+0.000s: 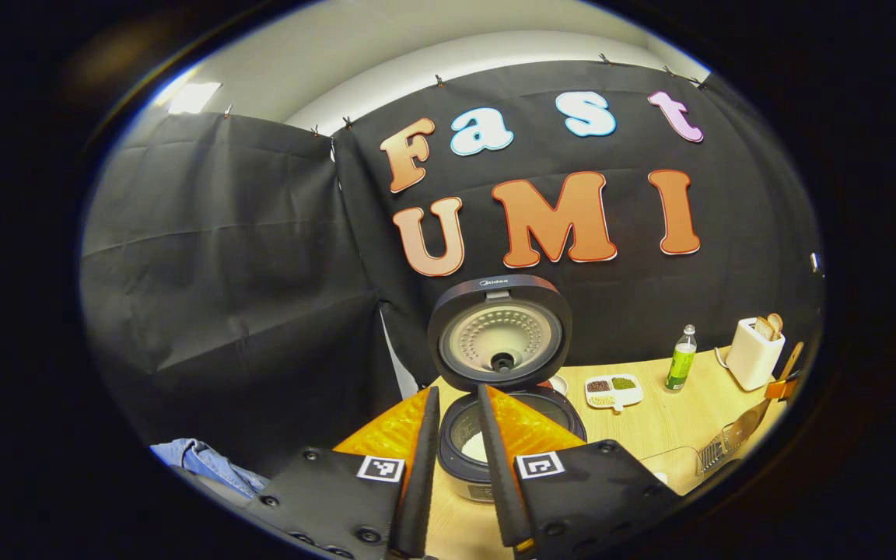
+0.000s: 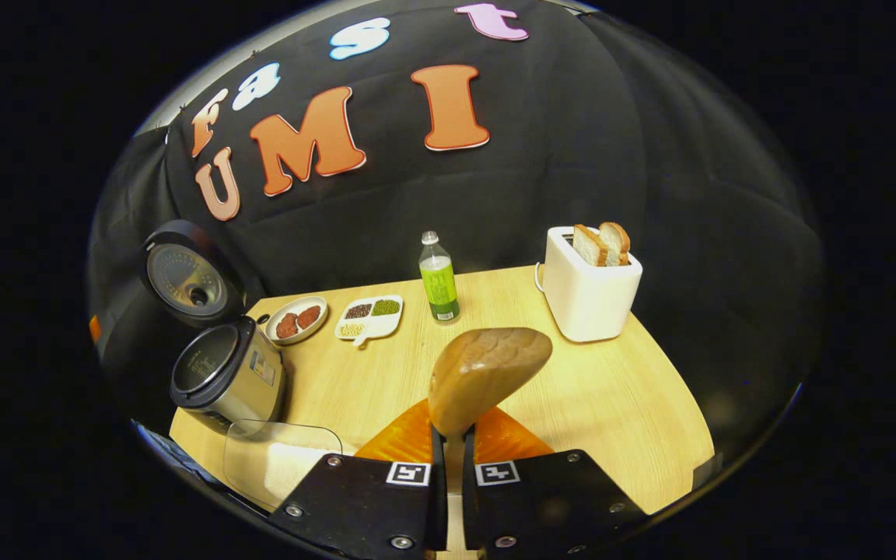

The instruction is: Close the left gripper, press the button to open the rice cooker; take a wooden spoon from the chopstick holder with the right hand, scoop a spoonful of rice and pour it into the rice cooker, then put the wooden spoon back into the chopstick holder.

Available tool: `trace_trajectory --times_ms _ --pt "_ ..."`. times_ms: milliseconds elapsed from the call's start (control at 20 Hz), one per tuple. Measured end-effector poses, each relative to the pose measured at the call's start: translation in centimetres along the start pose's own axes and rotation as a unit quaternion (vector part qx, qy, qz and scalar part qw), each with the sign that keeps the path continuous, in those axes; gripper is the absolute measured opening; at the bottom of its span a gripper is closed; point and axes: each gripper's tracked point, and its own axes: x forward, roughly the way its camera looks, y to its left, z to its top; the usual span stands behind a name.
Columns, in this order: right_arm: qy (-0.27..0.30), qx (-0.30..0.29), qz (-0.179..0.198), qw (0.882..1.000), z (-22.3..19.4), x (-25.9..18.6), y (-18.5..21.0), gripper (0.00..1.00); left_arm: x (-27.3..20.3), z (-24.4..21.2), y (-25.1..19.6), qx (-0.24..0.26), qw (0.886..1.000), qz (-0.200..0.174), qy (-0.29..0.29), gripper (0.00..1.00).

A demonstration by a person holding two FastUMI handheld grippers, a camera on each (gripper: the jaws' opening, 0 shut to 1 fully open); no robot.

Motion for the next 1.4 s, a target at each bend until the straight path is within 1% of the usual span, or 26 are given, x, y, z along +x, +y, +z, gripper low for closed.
trace_trajectory --times_ms 200,350,400,500,550,600,650,700,750,800,850,900,950,1000,1050,1100,1150,1200,1300,1400 --pt "0.027 0.016 -0.011 0.999 -1.7 1.2 -0.6 0.07 0.0 1.0 0.4 0.003 1.000 0.003 -0.004 0.60" --pt "0.048 0.038 -0.019 0.998 -3.3 1.6 -1.0 0.11 0.4 2.3 0.8 0.001 1.000 0.004 -0.009 0.68" --pt "0.056 0.047 -0.017 0.997 -3.7 1.6 -0.8 0.12 0.7 2.8 0.8 -0.001 1.000 0.001 -0.009 0.79" --pt "0.064 0.065 -0.005 0.996 -3.9 1.1 -0.4 0.16 1.5 3.7 0.5 -0.007 1.000 -0.010 -0.011 0.84" --pt "0.059 0.067 -0.004 0.996 -3.8 1.2 -0.4 0.14 1.9 4.3 0.5 -0.010 1.000 -0.014 -0.014 0.81" --pt "0.050 0.066 -0.009 0.997 -3.1 1.0 -0.8 0.25 2.4 4.9 0.3 -0.010 1.000 -0.017 -0.017 0.85" --pt "0.046 0.065 -0.012 0.997 -2.8 0.8 -1.1 0.33 3.1 5.6 0.0 -0.010 1.000 -0.022 -0.020 0.85" --pt "0.042 0.064 -0.014 0.997 -2.3 0.2 -1.3 0.36 3.9 6.1 -0.4 -0.012 0.999 -0.030 -0.021 0.85" --pt "0.036 0.064 -0.016 0.997 -1.8 -0.3 -1.7 0.42 4.7 6.6 -1.0 -0.017 0.999 -0.042 -0.017 0.99" --pt "0.027 0.063 -0.022 0.997 -1.1 -0.9 -2.2 0.47 5.6 7.0 -1.3 -0.023 0.998 -0.049 -0.010 0.86" --pt "0.017 0.062 -0.029 0.997 -0.4 -1.4 -2.8 0.54 6.9 7.6 -1.6 -0.030 0.998 -0.055 -0.005 0.87" --pt "0.006 0.062 -0.035 0.997 0.4 -2.2 -3.3 0.58 8.2 8.0 -1.9 -0.036 0.997 -0.063 0.002 0.90" --pt "-0.003 0.060 -0.043 0.997 1.0 -3.0 -3.8 0.64 9.6 8.4 -2.2 -0.042 0.996 -0.072 0.011 0.93" --pt "-0.014 0.055 -0.054 0.997 1.7 -3.9 -4.5 0.67 11.0 8.7 -2.8 -0.047 0.995 -0.082 0.023 0.93" --pt "-0.027 0.049 -0.064 0.996 2.4 -4.7 -5.3 0.73 12.3 9.3 -3.0 -0.048 0.995 -0.083 0.028 0.93" --pt "-0.037 0.046 -0.074 0.996 3.1 -5.7 -6.1 0.75 13.6 9.8 -3.1 -0.047 0.995 -0.083 0.032 0.94" --pt "-0.047 0.047 -0.081 0.994 3.7 -6.6 -6.6 0.78 15.2 10.8 -3.4 -0.048 0.995 -0.083 0.033 0.91" --pt "-0.056 0.052 -0.086 0.993 4.3 -7.6 -7.0 0.80 16.2 11.8 -3.5 -0.048 0.995 -0.080 0.034 0.93" --pt "-0.074 0.062 -0.097 0.991 5.3 -9.4 -8.0 0.80 18.5 13.7 -4.4 -0.042 0.995 -0.090 0.030 0.93" --pt "-0.091 0.067 -0.106 0.988 6.2 -10.9 -8.7 0.80 21.5 14.1 -5.0 -0.042 0.994 -0.091 0.048 0.93"
